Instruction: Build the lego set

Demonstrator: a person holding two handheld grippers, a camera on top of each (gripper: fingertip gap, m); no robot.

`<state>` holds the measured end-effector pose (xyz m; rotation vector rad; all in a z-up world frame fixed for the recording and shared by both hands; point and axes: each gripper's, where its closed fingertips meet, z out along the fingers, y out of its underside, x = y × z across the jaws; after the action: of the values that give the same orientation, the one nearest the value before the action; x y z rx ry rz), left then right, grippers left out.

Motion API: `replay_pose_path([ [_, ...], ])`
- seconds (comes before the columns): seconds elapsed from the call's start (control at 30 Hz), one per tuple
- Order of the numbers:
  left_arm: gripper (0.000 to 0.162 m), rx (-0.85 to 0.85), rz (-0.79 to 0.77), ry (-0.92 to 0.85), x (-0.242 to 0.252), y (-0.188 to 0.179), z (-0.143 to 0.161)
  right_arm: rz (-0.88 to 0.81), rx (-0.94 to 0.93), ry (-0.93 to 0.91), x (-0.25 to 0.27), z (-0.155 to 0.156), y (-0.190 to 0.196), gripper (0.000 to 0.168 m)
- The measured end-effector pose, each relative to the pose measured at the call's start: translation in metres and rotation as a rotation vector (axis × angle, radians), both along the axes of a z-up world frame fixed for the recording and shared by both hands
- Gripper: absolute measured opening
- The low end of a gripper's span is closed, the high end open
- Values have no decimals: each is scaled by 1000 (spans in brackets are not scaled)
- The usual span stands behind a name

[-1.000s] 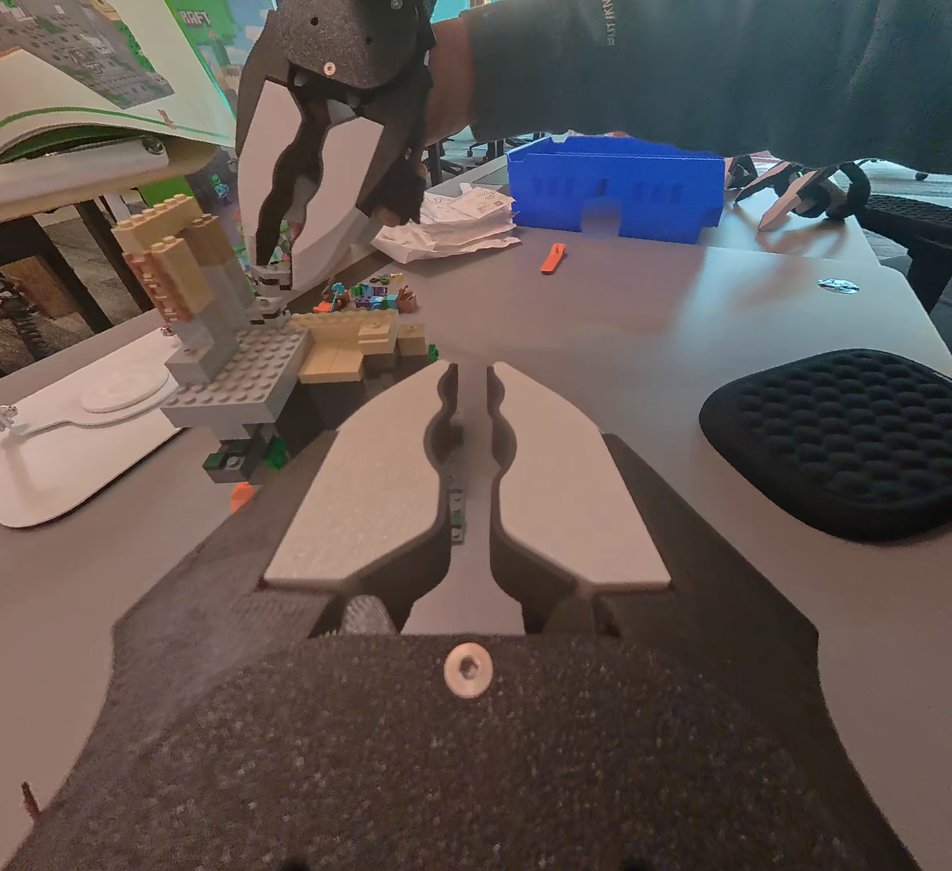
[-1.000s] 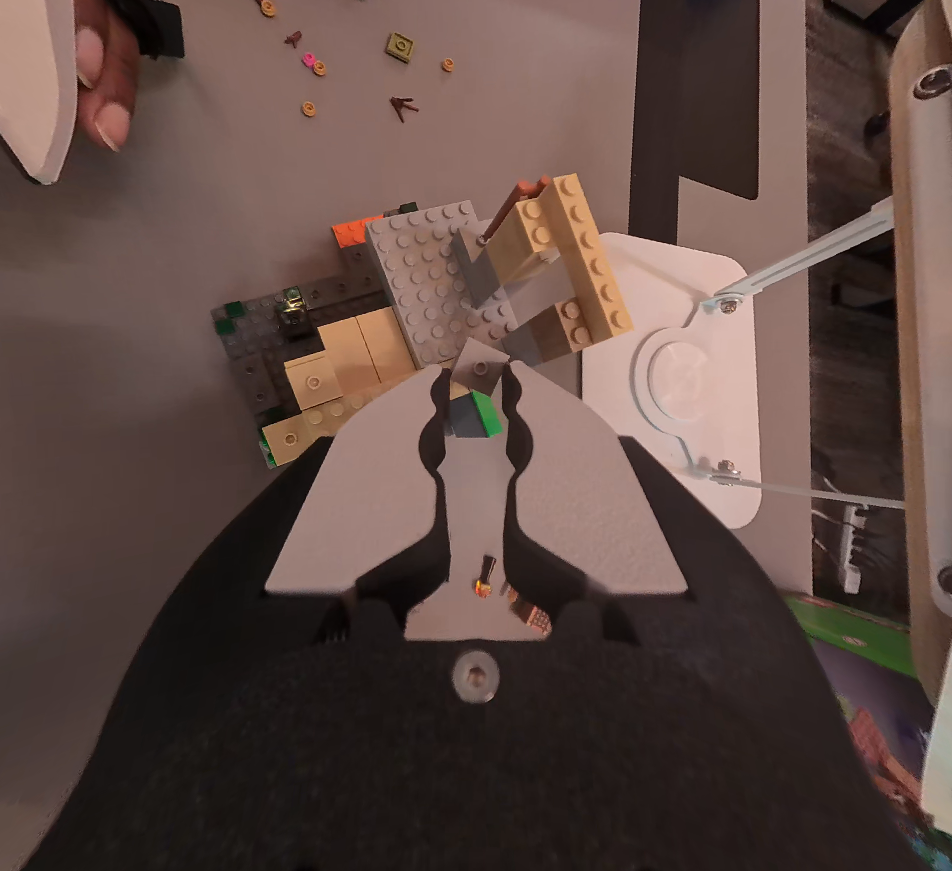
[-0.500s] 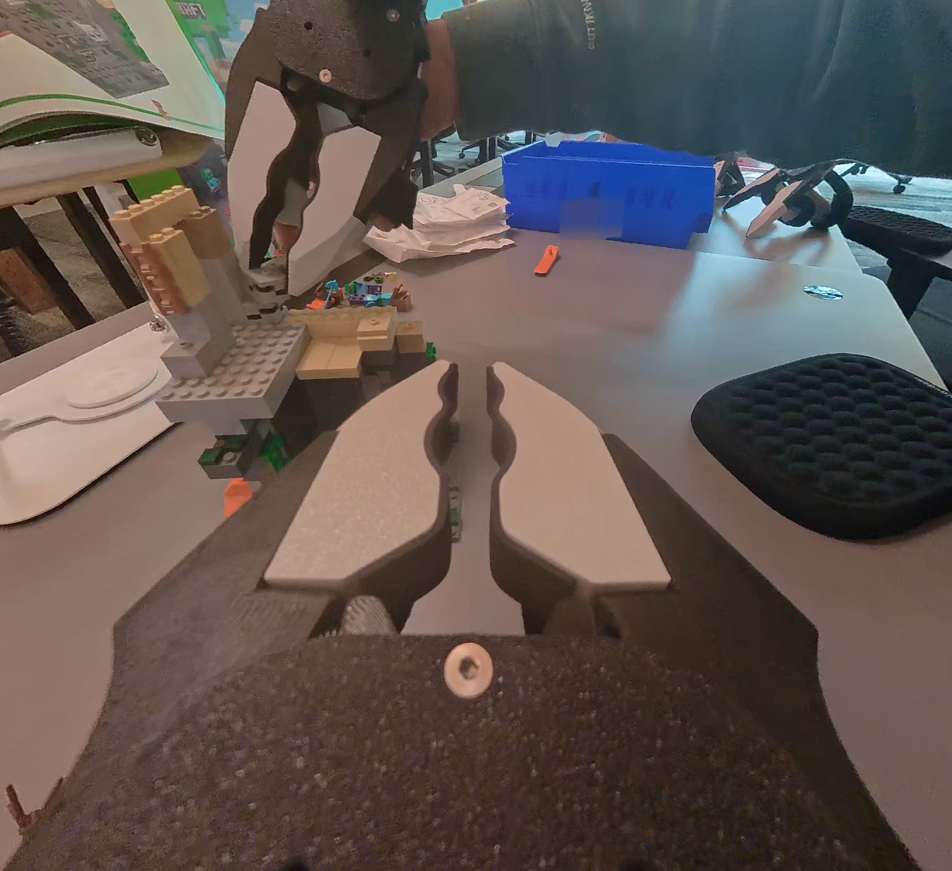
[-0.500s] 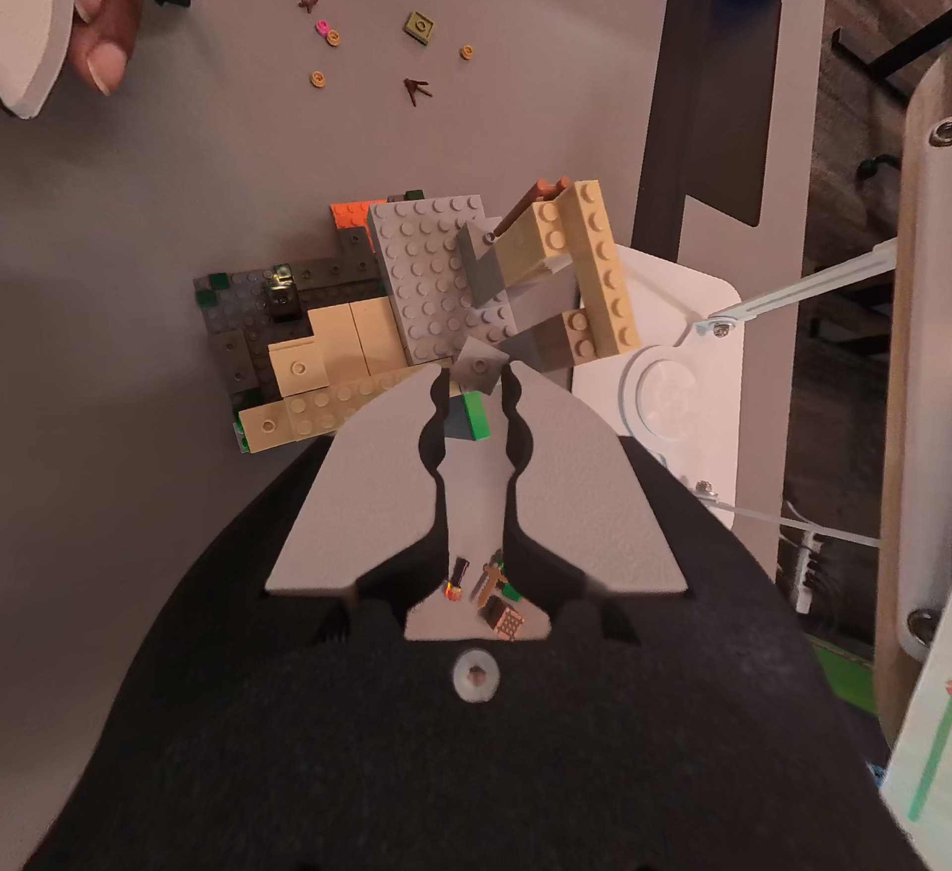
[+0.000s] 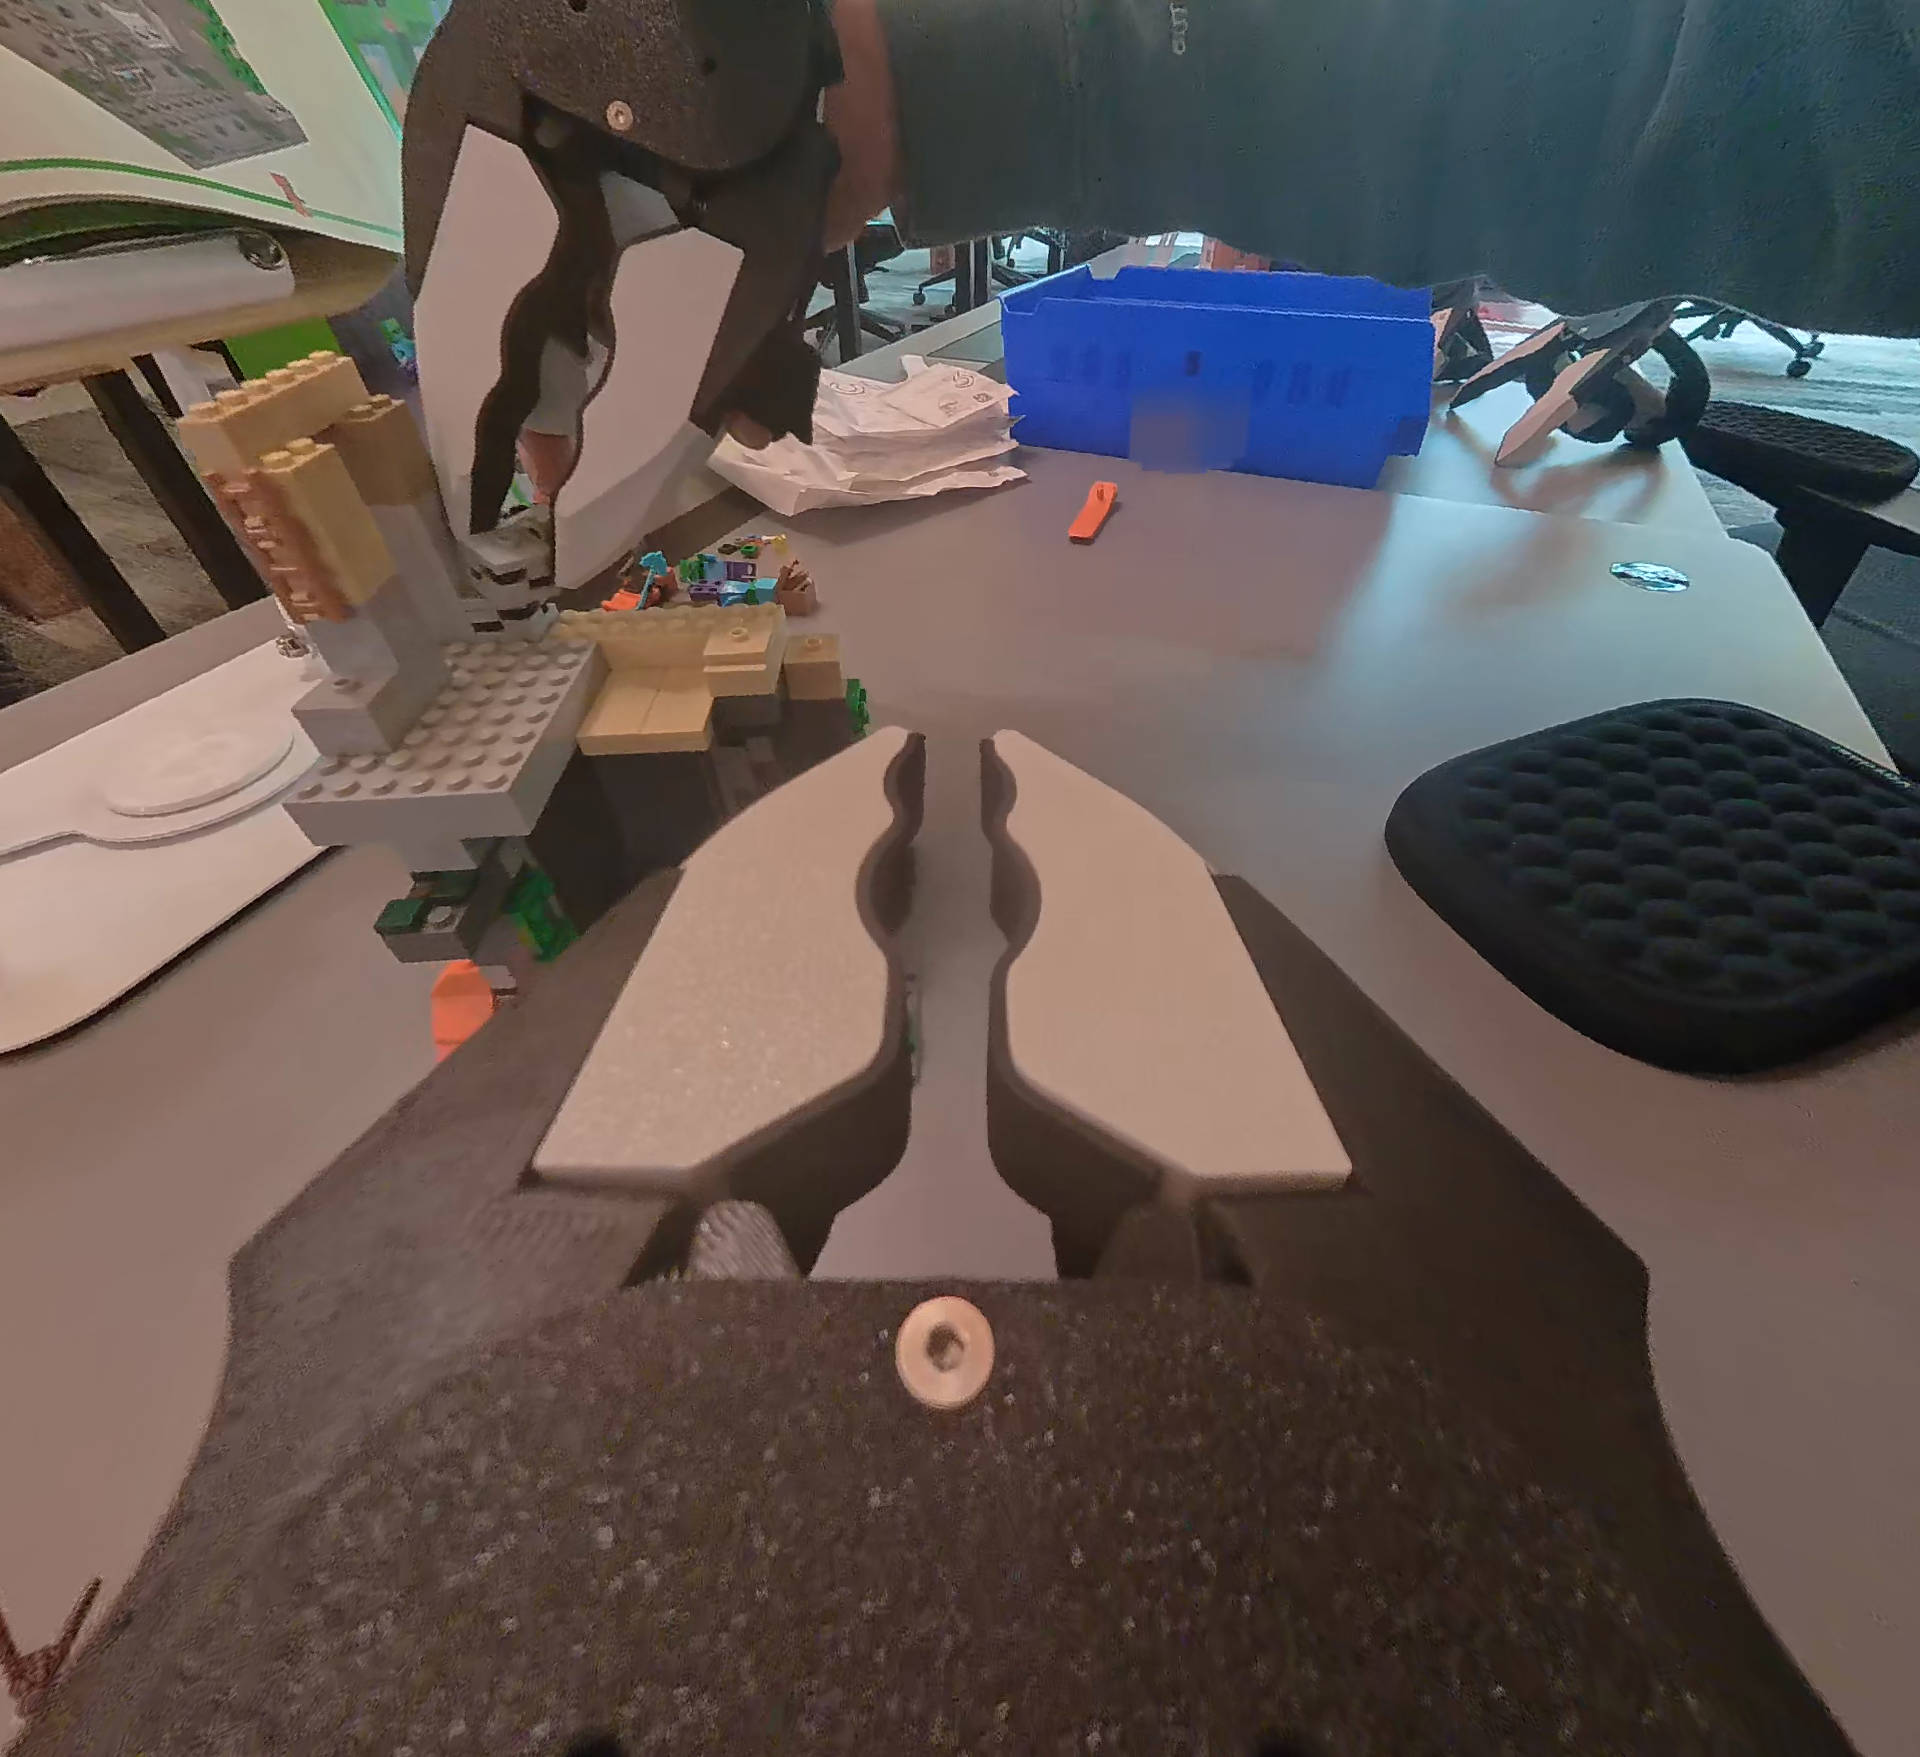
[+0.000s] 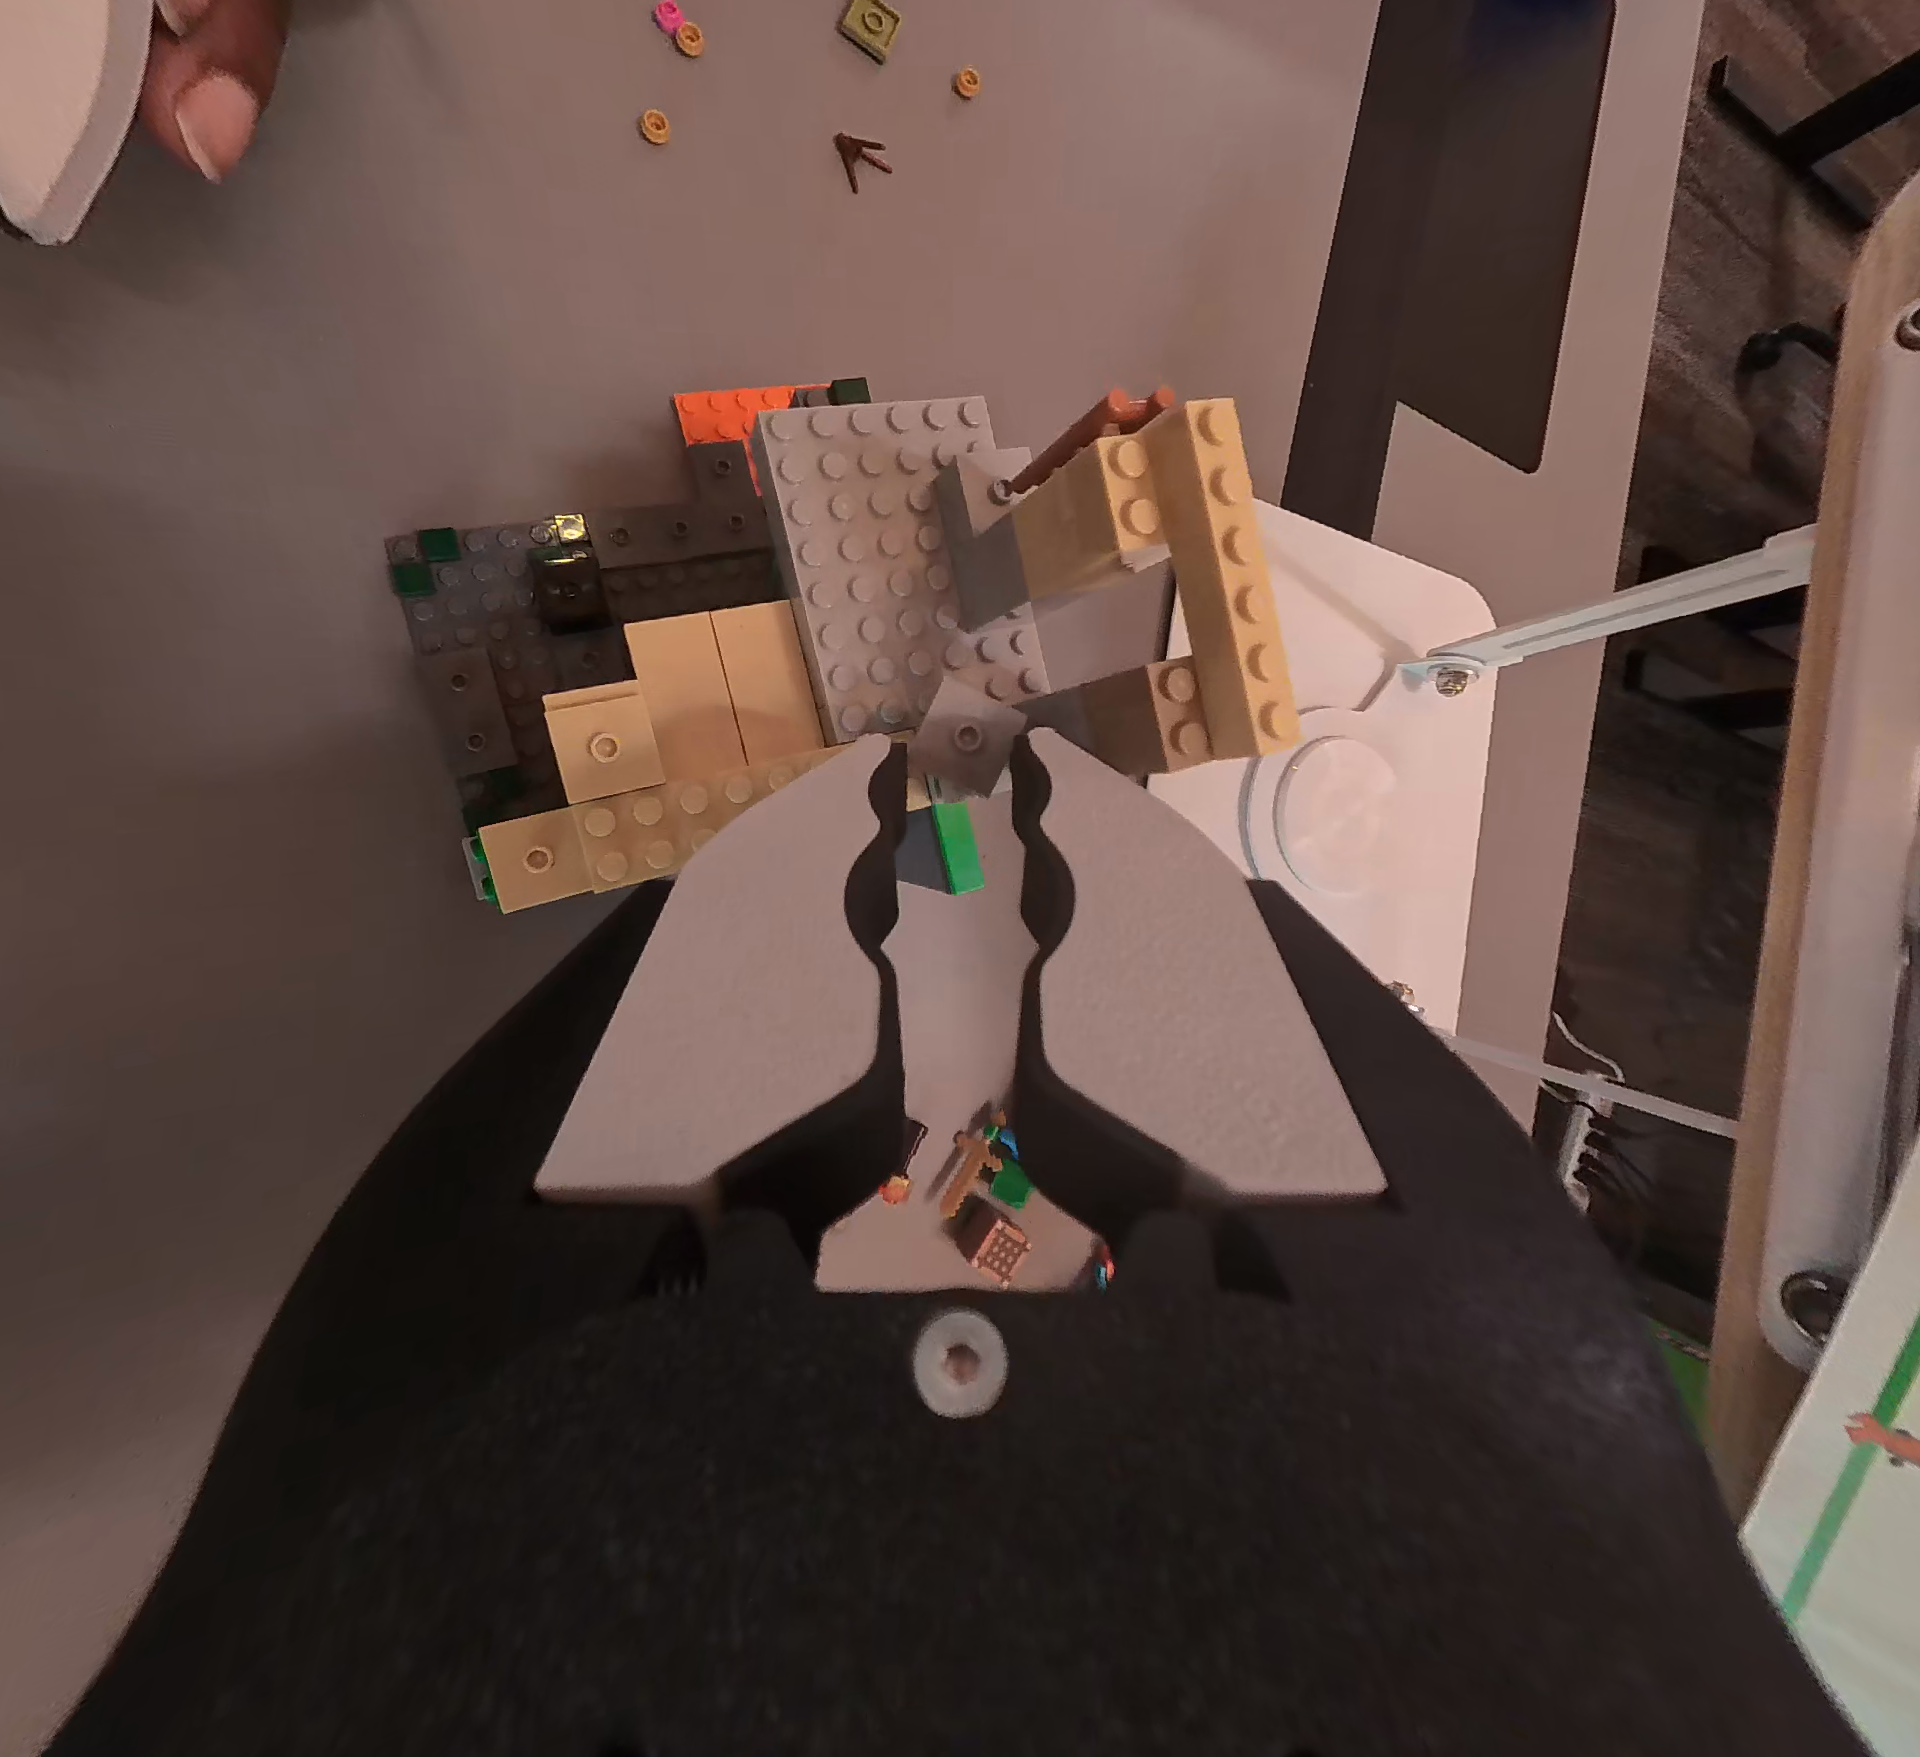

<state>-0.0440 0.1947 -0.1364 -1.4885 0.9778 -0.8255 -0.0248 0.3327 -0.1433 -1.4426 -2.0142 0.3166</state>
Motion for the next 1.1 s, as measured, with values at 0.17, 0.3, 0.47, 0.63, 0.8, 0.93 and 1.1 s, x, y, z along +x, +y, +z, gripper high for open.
replay_pose_path([
  [0.17, 10, -1, -2, 4, 1, 0, -1, 0, 3, 0, 0, 0, 1, 19],
  [0.3, 10, -6, -5, 7, 1, 0, -3, -10, 1, -8, 1, 0, 2, 19],
  [0.47, 10, -9, -9, 12, 2, 0, -4, -15, 1, -6, 1, 0, 2, 19],
  [0.63, 10, -11, -10, 15, 3, -1, -5, -22, -1, -4, 1, 0, 2, 19],
  [0.8, 9, -9, -10, 18, 3, -1, -6, -32, -3, -9, 1, 0, 2, 19],
  [0.93, 9, -7, -11, 20, 3, -2, -6, -39, -12, -12, 1, 0, 2, 19],
  [1.1, 9, -8, -13, 22, 3, -2, -6, -44, -19, -10, 1, 0, 2, 20],
])
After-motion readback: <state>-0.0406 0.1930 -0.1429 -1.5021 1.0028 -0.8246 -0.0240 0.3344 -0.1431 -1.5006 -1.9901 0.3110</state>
